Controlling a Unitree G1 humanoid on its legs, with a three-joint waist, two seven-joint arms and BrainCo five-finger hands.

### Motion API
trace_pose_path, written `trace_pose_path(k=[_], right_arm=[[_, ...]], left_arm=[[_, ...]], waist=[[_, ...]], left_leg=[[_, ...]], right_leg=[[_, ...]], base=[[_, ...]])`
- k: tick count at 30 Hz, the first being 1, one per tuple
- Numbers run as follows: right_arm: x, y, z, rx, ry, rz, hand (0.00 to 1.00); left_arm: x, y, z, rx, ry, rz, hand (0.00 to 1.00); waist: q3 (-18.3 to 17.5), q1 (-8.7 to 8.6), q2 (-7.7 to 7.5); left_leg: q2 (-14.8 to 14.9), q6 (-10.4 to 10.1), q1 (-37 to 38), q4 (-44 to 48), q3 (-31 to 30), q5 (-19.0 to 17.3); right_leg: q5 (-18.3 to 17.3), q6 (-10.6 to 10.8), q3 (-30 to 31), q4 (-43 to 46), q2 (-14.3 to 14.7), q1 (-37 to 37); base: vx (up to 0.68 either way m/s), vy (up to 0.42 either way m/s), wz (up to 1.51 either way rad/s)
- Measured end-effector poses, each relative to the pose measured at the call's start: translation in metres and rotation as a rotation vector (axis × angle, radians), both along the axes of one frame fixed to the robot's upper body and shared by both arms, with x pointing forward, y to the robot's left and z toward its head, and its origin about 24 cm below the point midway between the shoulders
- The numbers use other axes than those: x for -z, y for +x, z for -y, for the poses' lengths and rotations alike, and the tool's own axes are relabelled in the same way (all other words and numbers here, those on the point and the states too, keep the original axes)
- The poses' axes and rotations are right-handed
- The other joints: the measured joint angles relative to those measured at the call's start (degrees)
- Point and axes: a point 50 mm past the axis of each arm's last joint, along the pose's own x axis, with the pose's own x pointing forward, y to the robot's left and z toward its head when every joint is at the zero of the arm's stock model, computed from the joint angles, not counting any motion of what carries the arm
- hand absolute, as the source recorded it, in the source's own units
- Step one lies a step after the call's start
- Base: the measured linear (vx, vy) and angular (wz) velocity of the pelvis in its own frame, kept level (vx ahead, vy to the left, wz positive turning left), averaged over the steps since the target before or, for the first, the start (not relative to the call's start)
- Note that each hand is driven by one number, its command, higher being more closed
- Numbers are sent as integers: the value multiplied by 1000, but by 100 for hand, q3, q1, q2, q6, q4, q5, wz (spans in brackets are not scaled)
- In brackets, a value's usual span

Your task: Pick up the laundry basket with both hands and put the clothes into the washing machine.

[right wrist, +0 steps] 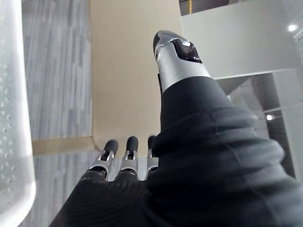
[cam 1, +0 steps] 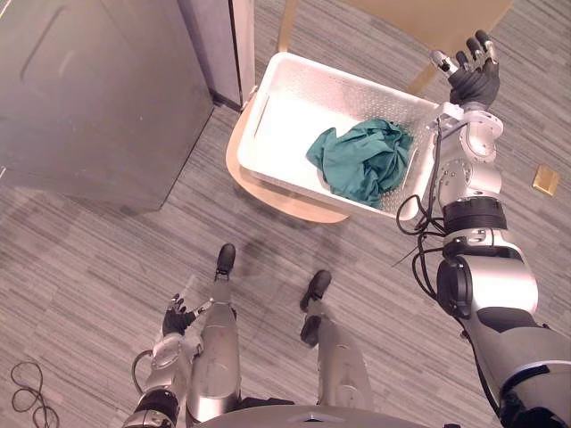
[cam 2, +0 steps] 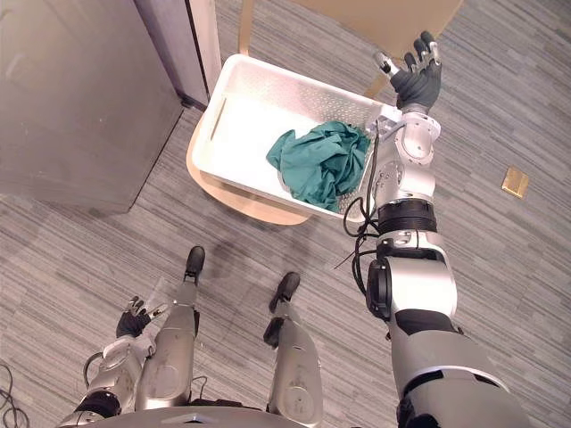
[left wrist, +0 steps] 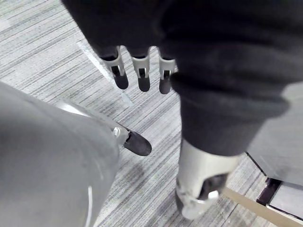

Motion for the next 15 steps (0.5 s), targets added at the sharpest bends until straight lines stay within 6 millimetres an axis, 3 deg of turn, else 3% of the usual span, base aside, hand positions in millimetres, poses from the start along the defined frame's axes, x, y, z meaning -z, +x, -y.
trace_pose_path(k=[3,5,10,12,15], right_arm=[[-1,1,-8,-18,-55,-3,0],[-1,4,-22,-40,-187,-24,0],[-14,-6,-53,3,-858,-21,0],[-3,-7,-63,65,-1220,-48,0],[21,-8,-73,79,-1600,-84,0]], left_arm=[[1,-2,-2,-8,2,-10,0],[2,-4,-4,-11,4,-13,0],[1,-4,-7,11,35,-16,0],[0,-5,-13,36,76,-22,0],[0,-9,-22,65,128,-43,0]], waist=[[0,-42,0],[1,-73,-1],[4,-98,-3],[12,-104,-19],[37,-92,-66]], left_leg=[[-10,10,1,0,9,-3],[-21,17,1,0,18,1],[-21,26,-8,0,13,8],[-29,32,-9,0,-45,4],[-27,35,-24,0,-82,3]], right_leg=[[32,4,23,-33,6,6],[72,0,44,-74,37,9],[201,-6,69,-304,103,96],[201,-6,45,-317,107,116],[201,-6,32,-334,124,117]], base=[[-24,-28,-2],[-12,-29,-3],[-5,-49,-1],[1,-44,6],[4,-46,2]])
